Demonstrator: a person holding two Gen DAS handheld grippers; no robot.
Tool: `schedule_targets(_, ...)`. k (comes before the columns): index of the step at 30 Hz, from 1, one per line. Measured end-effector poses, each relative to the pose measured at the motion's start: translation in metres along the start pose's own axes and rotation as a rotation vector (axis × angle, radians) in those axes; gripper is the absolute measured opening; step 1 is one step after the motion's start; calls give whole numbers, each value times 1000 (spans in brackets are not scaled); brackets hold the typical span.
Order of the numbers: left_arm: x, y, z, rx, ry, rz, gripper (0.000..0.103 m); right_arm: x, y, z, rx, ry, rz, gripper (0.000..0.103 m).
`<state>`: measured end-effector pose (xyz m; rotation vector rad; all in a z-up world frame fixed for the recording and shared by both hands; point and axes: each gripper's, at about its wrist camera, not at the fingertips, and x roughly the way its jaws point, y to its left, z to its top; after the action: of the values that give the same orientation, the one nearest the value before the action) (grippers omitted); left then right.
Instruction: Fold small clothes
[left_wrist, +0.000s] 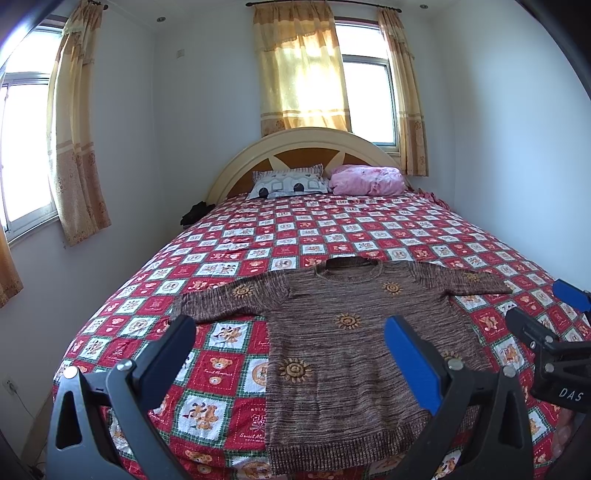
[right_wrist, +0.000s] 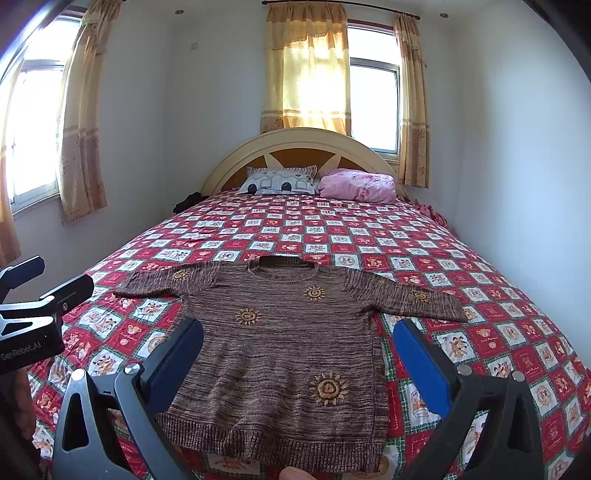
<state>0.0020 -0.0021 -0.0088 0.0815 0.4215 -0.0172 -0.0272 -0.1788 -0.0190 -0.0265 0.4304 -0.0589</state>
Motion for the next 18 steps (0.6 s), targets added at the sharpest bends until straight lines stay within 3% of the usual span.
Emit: schedule_targets(18,4,3,-5,-6,9,-2,103,4,0,-2,2,10,-4,102)
